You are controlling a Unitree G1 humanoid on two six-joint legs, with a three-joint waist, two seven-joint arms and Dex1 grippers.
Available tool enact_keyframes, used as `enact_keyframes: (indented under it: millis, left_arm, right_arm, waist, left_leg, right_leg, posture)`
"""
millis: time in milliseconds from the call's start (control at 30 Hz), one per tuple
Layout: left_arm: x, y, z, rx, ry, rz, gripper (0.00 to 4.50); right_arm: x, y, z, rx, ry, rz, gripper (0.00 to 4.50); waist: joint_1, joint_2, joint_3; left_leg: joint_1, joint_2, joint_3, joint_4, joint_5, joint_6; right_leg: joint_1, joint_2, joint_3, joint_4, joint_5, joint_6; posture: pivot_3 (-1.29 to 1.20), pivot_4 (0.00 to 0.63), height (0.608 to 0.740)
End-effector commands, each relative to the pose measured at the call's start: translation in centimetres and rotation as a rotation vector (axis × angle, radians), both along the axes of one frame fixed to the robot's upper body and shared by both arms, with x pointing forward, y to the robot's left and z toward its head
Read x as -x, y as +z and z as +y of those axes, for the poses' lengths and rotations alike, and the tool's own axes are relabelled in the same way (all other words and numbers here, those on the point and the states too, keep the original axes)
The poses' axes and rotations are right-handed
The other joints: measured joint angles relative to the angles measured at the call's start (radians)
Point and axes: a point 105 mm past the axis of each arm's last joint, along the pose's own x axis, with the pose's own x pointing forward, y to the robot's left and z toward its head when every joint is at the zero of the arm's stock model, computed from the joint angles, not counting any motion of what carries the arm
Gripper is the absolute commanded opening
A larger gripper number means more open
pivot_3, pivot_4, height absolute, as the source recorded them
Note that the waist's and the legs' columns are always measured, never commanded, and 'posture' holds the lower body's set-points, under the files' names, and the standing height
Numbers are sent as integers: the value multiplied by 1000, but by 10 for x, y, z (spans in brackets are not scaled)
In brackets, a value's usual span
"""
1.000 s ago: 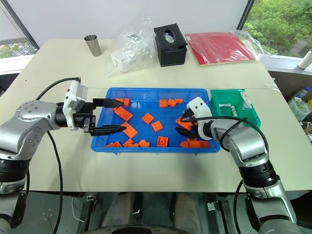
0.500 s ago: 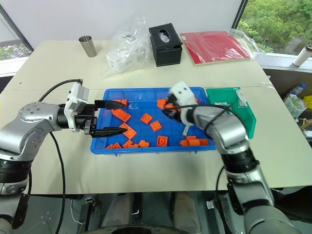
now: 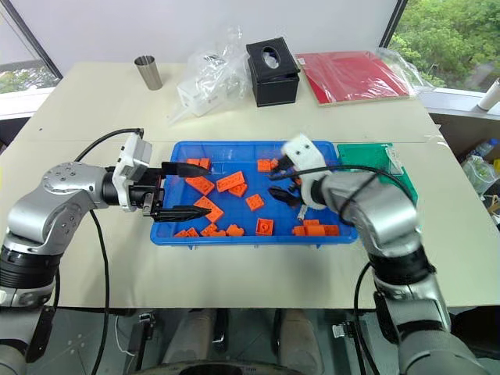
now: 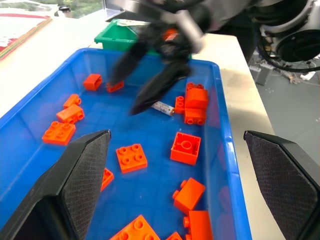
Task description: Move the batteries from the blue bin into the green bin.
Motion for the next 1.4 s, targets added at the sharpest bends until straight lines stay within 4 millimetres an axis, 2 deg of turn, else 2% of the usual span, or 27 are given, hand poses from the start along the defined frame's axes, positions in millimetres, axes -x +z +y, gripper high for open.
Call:
enact_keyframes:
  millis: [33,233,533,633,833,900,967,1033,1100,1167,1200,1267,1333,1400]
  left_arm:
    - [1,7,-1,-7,-13,-39,4500]
    - [3,7,-4,-3,-23,-38,4500]
    - [4,12,-2,-6,-15,-48,4500]
    - [4,12,0,-10,-5,-50,4500]
    - [5,11,1,-13,-1,-46,4500]
    - [4,10,1,-13,1,-45,4500]
    - [3,11,1,-11,1,-44,4500]
    - [3,11,1,-11,1,-43,4500]
    - [3,9,1,-11,-1,-39,4500]
    - [4,8,2,-13,-3,-35,4500]
    - [5,7,3,-16,-7,-25,4500]
    - [6,5,5,-21,-10,-14,4500]
    - [5,5,8,-24,-7,-13,4500]
    - [5,5,10,-26,2,-16,4500]
  right_arm:
    - [13,-1,-8,-67,-50,8,3660]
    - [7,-19,-16,-96,-197,48,3660]
    - [-1,-45,-17,-96,-281,151,3660]
    - [0,-47,-13,-95,-264,162,2855]
    - [-4,-33,1,-126,-204,121,154]
    - [-8,-20,5,-140,-181,83,76]
    - [-16,2,6,-165,-166,21,76]
    - [-29,31,-5,-180,-193,-57,76]
    - [-42,59,-30,-169,-261,-133,76]
    - [-49,78,-61,-143,-338,-185,76]
    - [-49,80,-80,-113,-379,-192,76]
    - [-46,75,-105,-90,-433,-171,76]
    - [-42,64,-119,-84,-464,-139,76]
    - [-40,54,-132,-62,-503,-125,1116]
  waist:
    - [-3,0,0]
    - [-6,0,0]
    - [-3,0,0]
    - [-4,-1,0]
    - [-4,-1,0]
    - [-5,0,0]
    - [-6,0,0]
    - [-7,1,0]
    - [-8,1,1]
    - [4,1,0]
    - [6,0,0]
    - [5,0,0]
    - [2,-1,0]
    - [-5,0,0]
  left_leg:
    - [0,0,0,0,0,0]
    - [0,0,0,0,0,0]
    - [0,0,0,0,0,0]
    - [0,0,0,0,0,0]
    - [0,0,0,0,0,0]
    - [0,0,0,0,0,0]
    - [0,0,0,0,0,0]
    - [0,0,0,0,0,0]
    - [0,0,0,0,0,0]
    - [-1,0,0,0,0,0]
    - [-1,-1,0,-1,0,0]
    - [-2,-2,0,-1,0,1]
    - [-2,-2,0,-1,-1,2]
    - [-1,-2,1,-1,-1,2]
  right_leg:
    - [0,0,0,0,0,0]
    - [0,0,0,0,0,0]
    - [0,0,0,-1,0,0]
    - [1,0,0,0,0,0]
    - [1,0,0,-1,0,0]
    - [1,0,0,-1,0,0]
    - [0,0,0,-1,0,0]
    - [0,0,0,0,0,0]
    - [-1,0,0,0,0,0]
    - [-1,0,0,-1,0,0]
    - [-1,0,0,-2,0,0]
    - [0,-2,-1,-3,-1,-1]
    - [0,-2,0,-4,0,0]
    - [0,-2,1,-3,0,0]
  posture:
    - [0,150,736]
    - [0,150,736]
    - [0,150,736]
    - [0,150,736]
    - [0,150,736]
    - [0,150,736]
    - [0,150,736]
    - [0,150,736]
    - [0,150,736]
    - [0,150,736]
    - [0,150,736]
    - [0,150,736]
    - [0,150,736]
    - [0,150,736]
